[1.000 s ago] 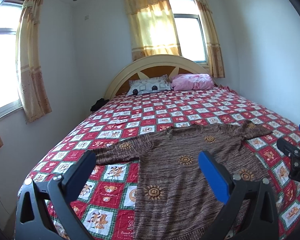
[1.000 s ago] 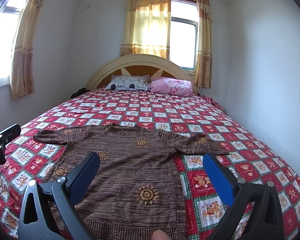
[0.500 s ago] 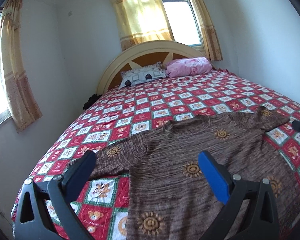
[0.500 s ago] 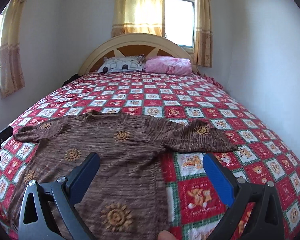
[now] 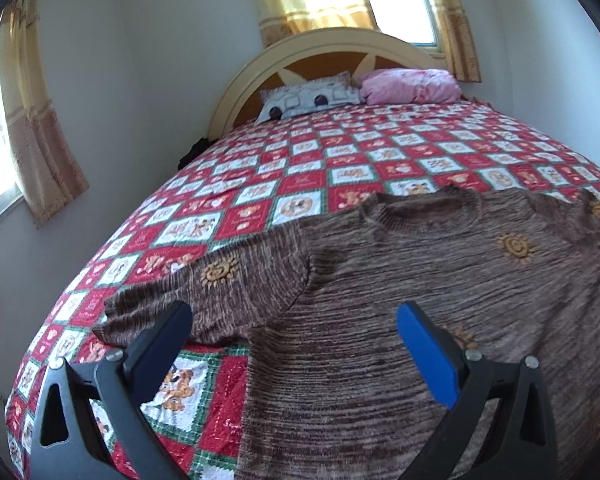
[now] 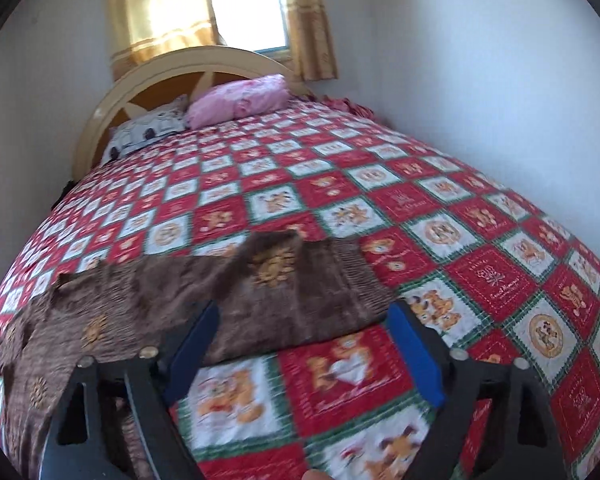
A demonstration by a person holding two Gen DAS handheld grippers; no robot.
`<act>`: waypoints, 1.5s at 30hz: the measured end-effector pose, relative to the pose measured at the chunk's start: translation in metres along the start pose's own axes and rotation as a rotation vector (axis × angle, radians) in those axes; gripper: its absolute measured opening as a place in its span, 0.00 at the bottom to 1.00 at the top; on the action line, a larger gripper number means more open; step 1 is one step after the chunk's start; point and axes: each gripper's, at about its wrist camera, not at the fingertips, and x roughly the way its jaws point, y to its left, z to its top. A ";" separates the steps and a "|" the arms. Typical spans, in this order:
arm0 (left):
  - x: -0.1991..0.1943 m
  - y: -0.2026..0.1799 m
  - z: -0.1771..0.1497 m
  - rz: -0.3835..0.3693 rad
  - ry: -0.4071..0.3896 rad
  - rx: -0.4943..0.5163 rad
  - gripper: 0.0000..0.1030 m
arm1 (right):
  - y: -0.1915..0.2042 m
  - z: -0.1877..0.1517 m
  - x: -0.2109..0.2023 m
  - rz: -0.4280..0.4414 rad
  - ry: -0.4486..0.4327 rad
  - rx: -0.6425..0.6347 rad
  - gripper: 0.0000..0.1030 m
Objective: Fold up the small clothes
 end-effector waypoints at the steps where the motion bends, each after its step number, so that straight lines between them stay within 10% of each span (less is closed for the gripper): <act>1: 0.006 0.000 0.000 -0.001 0.013 -0.010 1.00 | -0.007 0.002 0.009 -0.004 0.011 0.018 0.77; 14: 0.051 -0.006 -0.013 -0.043 0.127 -0.041 1.00 | -0.060 0.006 0.093 0.064 0.158 0.206 0.46; 19: 0.053 -0.008 -0.015 -0.036 0.124 -0.031 1.00 | -0.051 0.007 0.104 0.075 0.197 0.180 0.07; 25: 0.055 -0.006 -0.016 -0.052 0.132 -0.041 1.00 | -0.032 0.019 0.102 0.035 0.176 0.101 0.03; 36: 0.054 -0.006 -0.018 -0.079 0.121 -0.048 1.00 | 0.125 0.049 0.049 0.157 -0.009 -0.257 0.03; 45: 0.054 -0.004 -0.020 -0.136 0.136 -0.057 1.00 | 0.272 -0.023 0.037 0.377 0.041 -0.491 0.03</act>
